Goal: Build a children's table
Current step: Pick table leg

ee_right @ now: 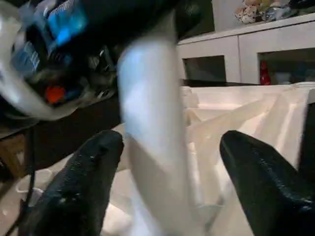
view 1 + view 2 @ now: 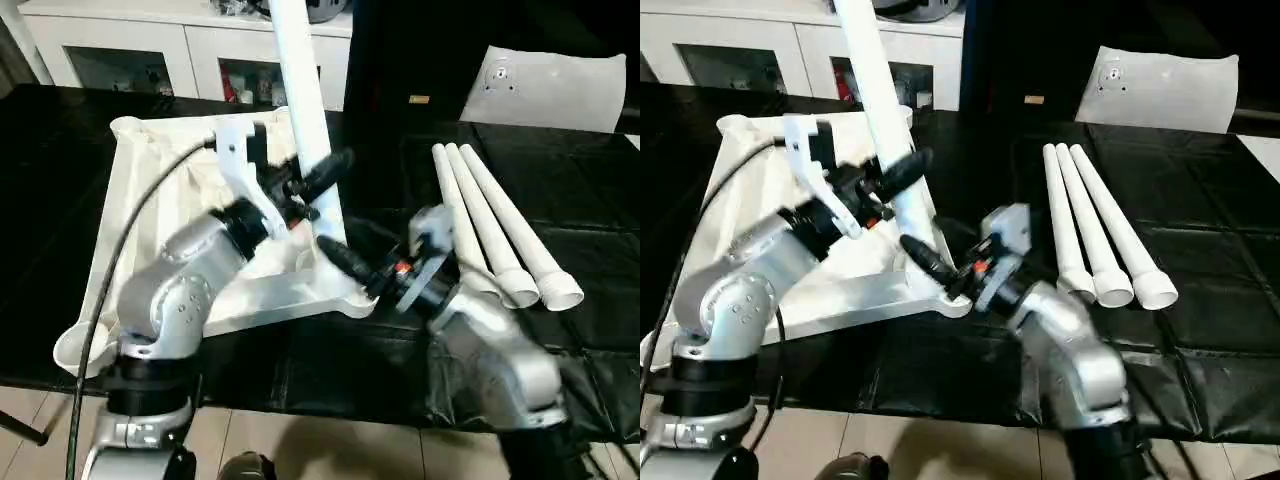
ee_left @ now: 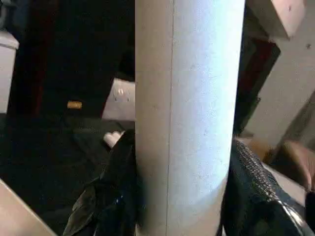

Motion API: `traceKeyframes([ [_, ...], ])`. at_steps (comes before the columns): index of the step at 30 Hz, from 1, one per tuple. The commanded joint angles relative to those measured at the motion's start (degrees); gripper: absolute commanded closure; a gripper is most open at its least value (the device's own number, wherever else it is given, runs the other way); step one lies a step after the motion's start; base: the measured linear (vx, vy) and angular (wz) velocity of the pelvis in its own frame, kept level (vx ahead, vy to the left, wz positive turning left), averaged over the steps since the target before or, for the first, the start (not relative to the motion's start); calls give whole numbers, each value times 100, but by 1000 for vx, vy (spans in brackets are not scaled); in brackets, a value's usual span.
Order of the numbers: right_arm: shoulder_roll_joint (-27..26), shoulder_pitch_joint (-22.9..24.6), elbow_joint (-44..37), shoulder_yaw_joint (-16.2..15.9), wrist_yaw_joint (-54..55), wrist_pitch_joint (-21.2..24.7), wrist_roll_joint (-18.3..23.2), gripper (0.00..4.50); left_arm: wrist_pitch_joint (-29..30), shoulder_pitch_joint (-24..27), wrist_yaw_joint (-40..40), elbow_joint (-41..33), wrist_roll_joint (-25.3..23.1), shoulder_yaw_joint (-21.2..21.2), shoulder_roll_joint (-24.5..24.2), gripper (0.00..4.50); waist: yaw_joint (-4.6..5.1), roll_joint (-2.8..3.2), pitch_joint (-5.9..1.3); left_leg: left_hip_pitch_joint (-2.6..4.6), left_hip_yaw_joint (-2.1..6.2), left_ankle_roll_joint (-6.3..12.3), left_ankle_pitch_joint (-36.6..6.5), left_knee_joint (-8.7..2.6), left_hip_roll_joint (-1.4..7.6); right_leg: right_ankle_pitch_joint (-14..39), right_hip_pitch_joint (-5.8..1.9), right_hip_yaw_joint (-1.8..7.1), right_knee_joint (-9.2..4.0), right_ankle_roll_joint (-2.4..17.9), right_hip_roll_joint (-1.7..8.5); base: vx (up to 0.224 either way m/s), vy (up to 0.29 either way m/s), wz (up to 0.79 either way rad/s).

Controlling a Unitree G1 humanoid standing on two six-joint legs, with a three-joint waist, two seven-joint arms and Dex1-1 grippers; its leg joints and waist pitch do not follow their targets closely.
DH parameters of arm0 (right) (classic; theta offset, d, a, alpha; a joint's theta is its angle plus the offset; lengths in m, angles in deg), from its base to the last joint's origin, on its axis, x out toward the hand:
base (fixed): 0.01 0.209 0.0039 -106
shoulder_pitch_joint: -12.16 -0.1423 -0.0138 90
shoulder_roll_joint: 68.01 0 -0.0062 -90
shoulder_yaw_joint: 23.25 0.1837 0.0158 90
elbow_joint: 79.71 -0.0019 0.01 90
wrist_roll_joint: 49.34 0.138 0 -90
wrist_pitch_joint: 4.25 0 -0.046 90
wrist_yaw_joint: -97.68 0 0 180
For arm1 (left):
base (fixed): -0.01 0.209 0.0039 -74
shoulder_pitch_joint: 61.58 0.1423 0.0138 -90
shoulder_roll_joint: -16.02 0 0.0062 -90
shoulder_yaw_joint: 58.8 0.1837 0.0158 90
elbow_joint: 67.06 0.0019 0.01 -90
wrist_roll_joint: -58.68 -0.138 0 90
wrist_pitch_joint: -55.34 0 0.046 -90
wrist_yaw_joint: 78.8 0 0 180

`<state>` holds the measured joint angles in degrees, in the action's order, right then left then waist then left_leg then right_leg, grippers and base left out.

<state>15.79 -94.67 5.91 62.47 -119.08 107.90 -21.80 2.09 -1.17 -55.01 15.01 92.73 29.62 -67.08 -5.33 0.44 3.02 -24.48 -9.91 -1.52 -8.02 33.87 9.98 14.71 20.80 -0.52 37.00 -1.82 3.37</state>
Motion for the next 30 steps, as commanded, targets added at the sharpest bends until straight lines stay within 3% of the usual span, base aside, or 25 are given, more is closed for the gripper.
traceKeyframes([
  [1,187,-183,-4,93,-105,296,53,63,140,-103,206,-109,-12,142,-130,268,-25,15,-376,271,117,-297,-1215,-404,266,62,-80,141,-468,905,364,0,0,0],
  [7,834,-519,208,-309,-1024,607,-55,13,295,-182,823,-146,119,380,-422,268,-48,23,-396,270,105,-275,-1059,-368,254,-213,-105,133,-449,964,363,0,0,0],
  [15,1232,-817,490,-476,-2002,776,200,13,435,-397,1501,-134,457,502,-559,268,-91,-17,-385,278,82,-141,-1064,-346,265,-60,-105,132,-440,1219,381,0,0,0],
  [16,1269,-855,539,-492,-2116,799,219,13,449,-422,1584,-135,506,512,-565,268,-97,-53,-387,276,74,-123,-1024,-342,267,-76,-110,133,-442,1231,378,0,0,0],
  [19,1330,-939,643,-541,-2362,860,239,13,485,-464,1806,-159,603,545,-586,268,-113,-37,-396,275,79,-86,-954,-337,270,-96,-119,128,-433,1242,388,0,0,0],
  [20,1372,-977,690,-594,-2508,888,242,13,491,-484,1900,-175,647,558,-587,268,-122,-67,-398,276,72,-50,-918,-328,265,-145,-120,125,-424,1282,384,0,0,0],
  [25,1502,-1157,938,-757,-2975,935,210,13,480,-571,2283,-187,711,690,-693,268,-126,-75,-389,273,70,-14,-930,-330,271,-97,-115,123,-423,1318,392,0,0,0],
  [30,1517,-1236,1065,-818,-3151,960,221,55,494,-597,2412,-198,746,719,-710,268,-131,-79,-391,272,67,-22,-926,-330,274,-14,-119,123,-428,1324,397,0,0,0],
])
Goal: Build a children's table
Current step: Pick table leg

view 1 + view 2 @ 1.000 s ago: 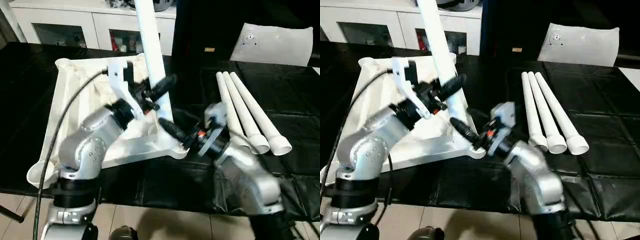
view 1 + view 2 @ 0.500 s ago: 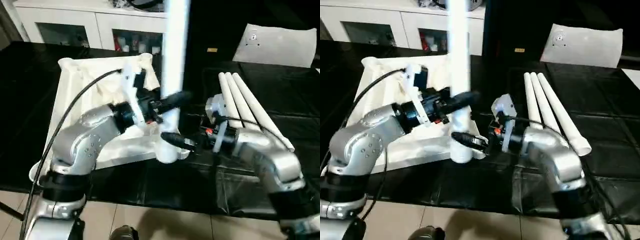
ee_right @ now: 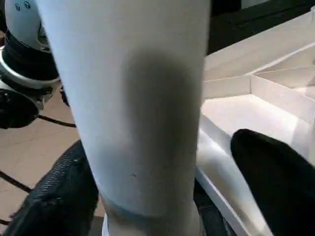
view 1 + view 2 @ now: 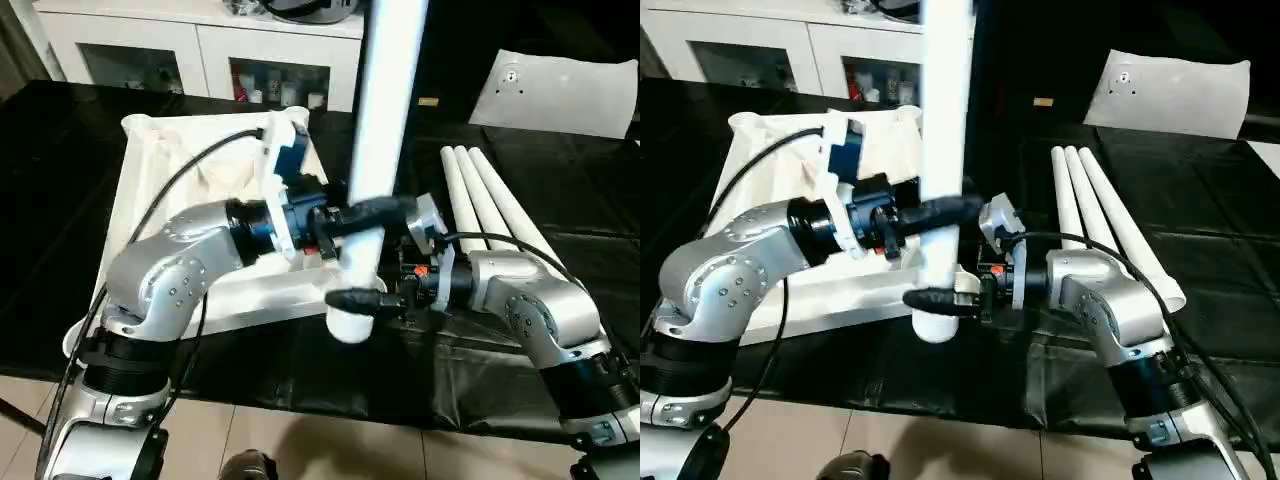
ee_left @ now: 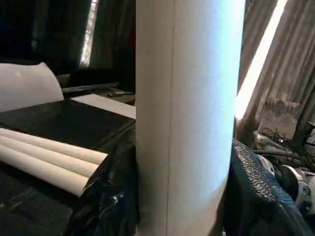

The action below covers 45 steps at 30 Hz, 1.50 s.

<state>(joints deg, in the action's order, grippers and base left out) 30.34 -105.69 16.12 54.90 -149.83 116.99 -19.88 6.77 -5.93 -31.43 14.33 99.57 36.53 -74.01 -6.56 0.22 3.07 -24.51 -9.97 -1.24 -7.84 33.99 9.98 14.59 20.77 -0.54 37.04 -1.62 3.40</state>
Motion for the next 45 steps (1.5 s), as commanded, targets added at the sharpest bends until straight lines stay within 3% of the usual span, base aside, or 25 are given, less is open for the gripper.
traceKeyframes([
  [1,46,-140,67,-75,-103,47,22,65,27,-122,83,-141,62,40,-12,268,-6,-68,-398,275,72,-47,-946,-340,275,6,-116,124,-427,1308,395,0,0,0],
  [12,-54,-147,171,-125,-417,101,52,145,-49,-94,288,-138,-47,168,-62,268,-13,-49,-406,277,76,-22,-932,-336,277,-91,-112,118,-416,1354,391,0,0,0],
  [14,-50,-133,162,-150,-447,118,63,181,-59,-91,309,-145,-66,179,-71,268,-13,-46,-405,283,75,-37,-961,-337,277,-37,-109,120,-420,1359,395,0,0,0],
  [17,-53,-120,186,-166,-470,115,53,190,-72,-93,327,-147,-76,193,-82,268,-15,-33,-408,284,79,-53,-974,-338,278,-27,-109,119,-417,1354,392,0,0,0],
  [22,-74,-116,212,-143,-508,142,6,243,-123,-118,356,-119,-119,205,-77,268,-15,-46,-414,281,77,-36,-930,-331,277,-123,-115,117,-407,1371,394,0,0,0],
  [34,-108,-89,227,-117,-457,102,-42,253,-150,-161,345,-56,-132,152,-47,268,-18,-23,-417,287,80,-64,-970,-332,276,-139,-111,115,-404,1388,392,0,0,0],
  [37,-126,-78,226,-106,-448,91,-46,253,52,-196,214,-101,153,-15,83,268,-18,-5,-418,288,81,-78,-998,-330,274,-138,-111,113,-397,1414,392,0,0,0],
  [38,-129,-78,228,-106,-447,88,-47,254,82,-202,193,-112,221,-57,117,212,-13,-13,-419,287,80,-82,-1005,-331,274,-144,-113,113,-402,1423,392,0,0,0],
  [45,-198,-11,187,-43,-376,76,9,255,345,-148,-107,-291,775,-325,467,148,-25,-29,-416,283,79,-59,-1029,-325,268,-171,-120,109,-405,1477,390,0,0,0],
])
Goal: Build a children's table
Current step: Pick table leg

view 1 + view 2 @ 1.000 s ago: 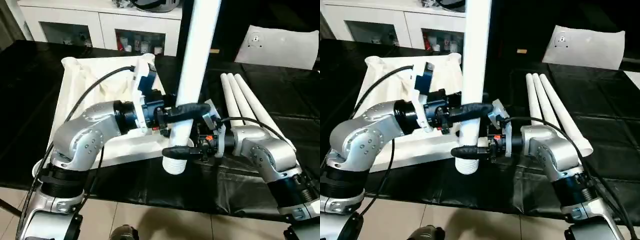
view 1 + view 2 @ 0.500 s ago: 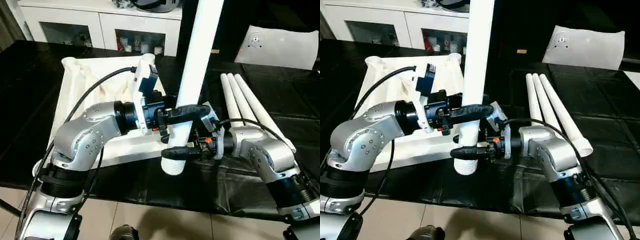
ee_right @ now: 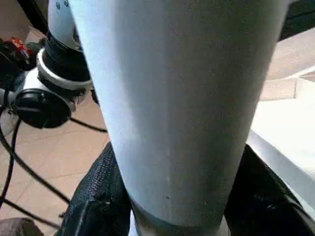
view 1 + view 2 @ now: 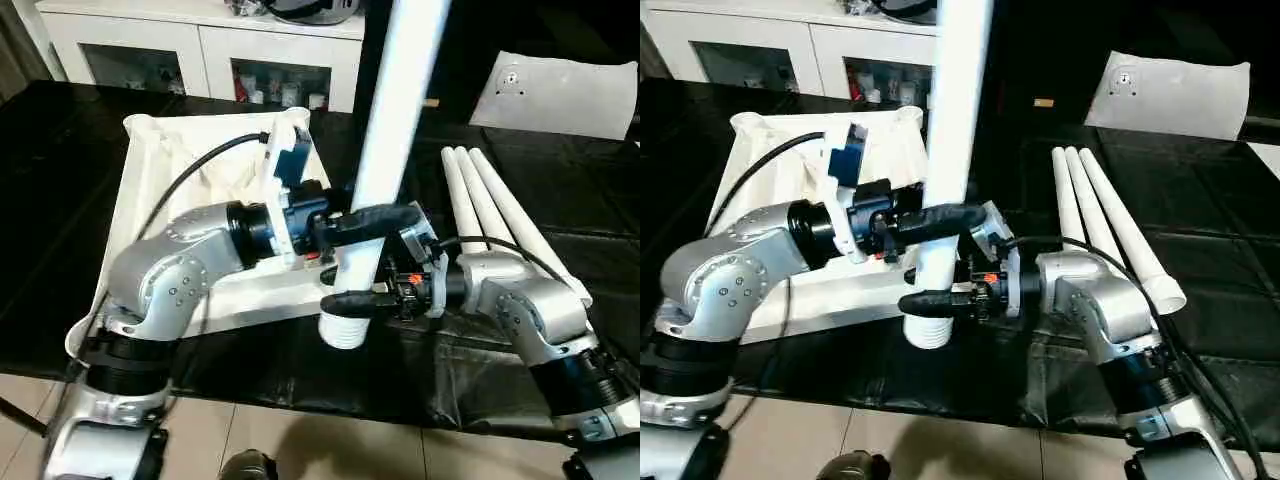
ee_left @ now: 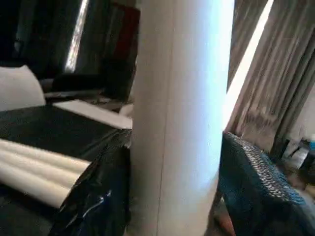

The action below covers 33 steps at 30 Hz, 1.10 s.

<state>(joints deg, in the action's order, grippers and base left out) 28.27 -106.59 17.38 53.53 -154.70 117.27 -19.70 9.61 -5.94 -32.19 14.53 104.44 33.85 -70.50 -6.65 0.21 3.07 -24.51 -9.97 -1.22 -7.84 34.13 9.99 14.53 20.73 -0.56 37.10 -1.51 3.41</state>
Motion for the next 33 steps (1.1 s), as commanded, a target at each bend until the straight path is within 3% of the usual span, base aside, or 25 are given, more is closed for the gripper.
traceKeyframes([
  [1,-7,95,49,110,127,45,5,255,82,-135,-112,-316,344,-115,178,148,-18,-28,-414,283,79,-63,-1041,-340,271,-140,-118,113,-413,1468,393,0,0,0],
  [11,-386,303,-105,600,566,40,404,256,-495,85,-1259,-194,930,-1045,1106,49,-33,-52,-412,271,87,-23,-1075,-331,278,-43,-137,116,-447,1422,407,0,0,0],
  [15,-607,458,-201,700,1022,-288,191,257,-845,136,-1993,-74,918,-1538,1402,24,-12,-40,-404,259,100,-77,-1109,-351,290,-8,-128,119,-463,1311,406,0,0,0],
  [19,-735,451,-110,688,1513,-632,-198,257,-1072,293,-2132,-33,-286,-1066,964,24,10,-42,-402,278,112,-118,-1106,-374,299,178,-105,127,-479,993,392,0,0,0],
  [20,-797,434,-88,671,1736,-795,-364,257,-1149,363,-2278,65,-949,-714,654,24,12,-26,-399,287,125,-173,-1190,-396,305,345,-75,136,-495,855,387,0,0,0],
  [23,-904,436,-154,641,2015,-970,-525,257,-1217,407,-2680,288,-1600,-325,329,24,23,-7,-406,308,124,-302,-1308,-405,305,442,-60,139,-485,770,393,0,0,0],
  [29,-989,456,-156,504,2297,-1089,-793,257,-1257,328,-2760,257,-2117,103,134,24,12,-16,-409,283,113,-307,-1171,-397,287,47,-63,129,-454,918,393,0,0,0],
  [33,-1007,373,147,317,2678,-1318,-1297,257,-1282,208,-2599,-33,-2386,446,63,24,24,-28,-402,280,101,-317,-1228,-400,284,184,-52,130,-465,968,400,0,0,0],
])
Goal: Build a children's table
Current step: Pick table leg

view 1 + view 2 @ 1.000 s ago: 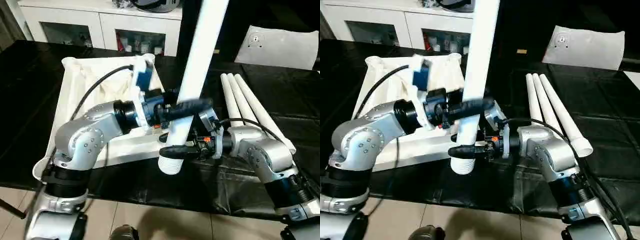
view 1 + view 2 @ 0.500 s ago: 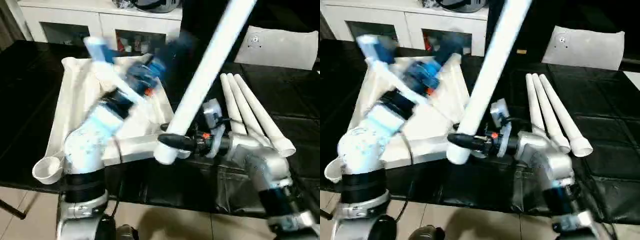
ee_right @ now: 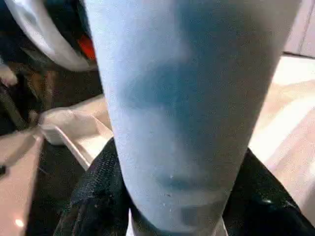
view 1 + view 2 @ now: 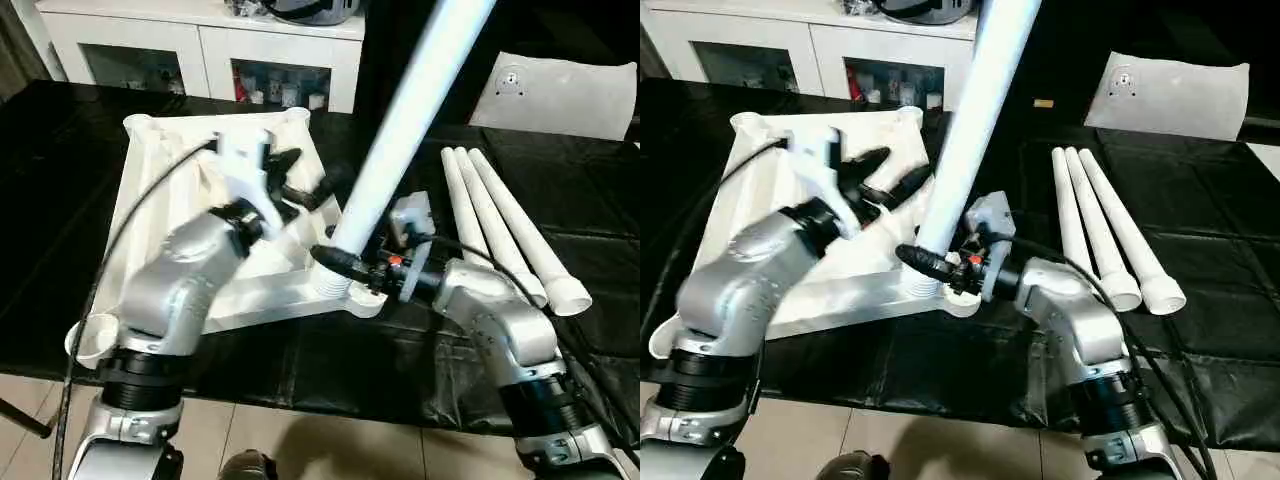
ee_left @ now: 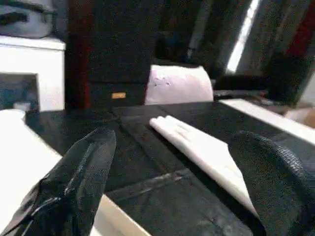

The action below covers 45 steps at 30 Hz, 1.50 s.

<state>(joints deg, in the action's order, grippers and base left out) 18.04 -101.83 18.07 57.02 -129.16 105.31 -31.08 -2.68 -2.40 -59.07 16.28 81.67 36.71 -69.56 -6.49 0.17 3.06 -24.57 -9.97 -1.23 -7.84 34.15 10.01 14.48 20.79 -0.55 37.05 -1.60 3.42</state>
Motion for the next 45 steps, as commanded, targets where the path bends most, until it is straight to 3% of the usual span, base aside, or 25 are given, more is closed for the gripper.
traceKeyframes([
  [1,7,-127,137,-40,176,-157,-210,257,-48,-166,101,-257,-138,213,-34,24,14,-29,-394,289,104,-326,-1271,-407,283,277,-55,131,-464,982,398,0,0,0],
  [5,-57,-207,344,-4,324,-284,-311,257,-138,-184,180,-450,-356,537,-91,24,19,-44,-388,279,103,-288,-1286,-406,287,371,-59,136,-470,966,403,0,0,0],
  [11,-168,-277,391,165,467,-388,-253,257,-43,-54,112,-415,-377,445,-48,24,24,-27,-398,279,96,-229,-1158,-390,277,92,-61,131,-450,1015,384,0,0,0],
  [12,-196,-285,378,242,521,-368,-200,257,-41,-36,84,-349,-388,377,-71,24,24,16,-399,283,101,-246,-1184,-389,277,108,-53,134,-447,1016,386,0,0,0],
  [15,-262,-290,292,542,883,-340,-116,257,-368,120,236,29,-554,214,-338,24,40,30,-397,296,108,-318,-1340,-407,274,225,-36,134,-461,978,369,0,0,0],
  [19,-247,-235,173,661,1004,-331,-99,257,-690,281,479,338,-702,170,-577,24,89,56,-409,312,118,-481,-1475,-433,269,242,-24,134,-457,833,351,0,0,0],
  [20,-243,-112,-23,806,1145,-353,-58,257,-978,532,929,653,-728,167,-852,24,81,118,-411,316,132,-512,-1484,-435,267,194,-16,134,-462,832,361,0,0,0],
  [21,-249,-57,-109,860,1192,-325,-32,257,-1067,640,1141,739,-776,241,-1000,24,93,94,-407,304,124,-512,-1492,-440,260,172,-19,138,-470,812,351,0,0,0],
  [24,-241,69,-246,906,1295,-291,-50,257,-1198,889,1783,756,-789,544,-1326,24,119,175,-433,331,137,-556,-1491,-445,256,-164,-7,127,-415,800,329,0,0,0],
  [29,-54,306,-536,798,1252,254,-37,257,-1244,1141,2735,656,-759,1082,-1692,24,140,155,-387,352,123,-668,-2000,-497,271,374,15,145,-458,945,357,0,0,0],
  [30,-51,366,-631,791,1241,332,11,257,-1277,1163,2887,687,-774,1149,-1724,43,144,144,-381,347,123,-667,-2024,-499,274,439,13,151,-464,956,369,0,0,0],
  [35,-27,638,-958,652,1380,310,-132,257,-1508,1116,3045,1078,-1171,1376,-1824,74,173,136,-359,355,124,-685,-2157,-516,277,868,33,179,-511,885,391,0,0,0],
  [39,-8,752,-1051,600,1429,238,-227,257,-1498,1048,3038,1268,-1299,1437,-1868,109,179,114,-369,360,119,-657,-2057,-509,283,722,37,174,-493,975,384,0,0,0],
  [45,80,802,-1139,562,1118,619,99,257,-1527,994,2891,1440,-1458,1350,-1757,167,156,82,-372,333,109,-473,-1762,-493,285,414,0,169,-471,1027,390,0,0,0],
])
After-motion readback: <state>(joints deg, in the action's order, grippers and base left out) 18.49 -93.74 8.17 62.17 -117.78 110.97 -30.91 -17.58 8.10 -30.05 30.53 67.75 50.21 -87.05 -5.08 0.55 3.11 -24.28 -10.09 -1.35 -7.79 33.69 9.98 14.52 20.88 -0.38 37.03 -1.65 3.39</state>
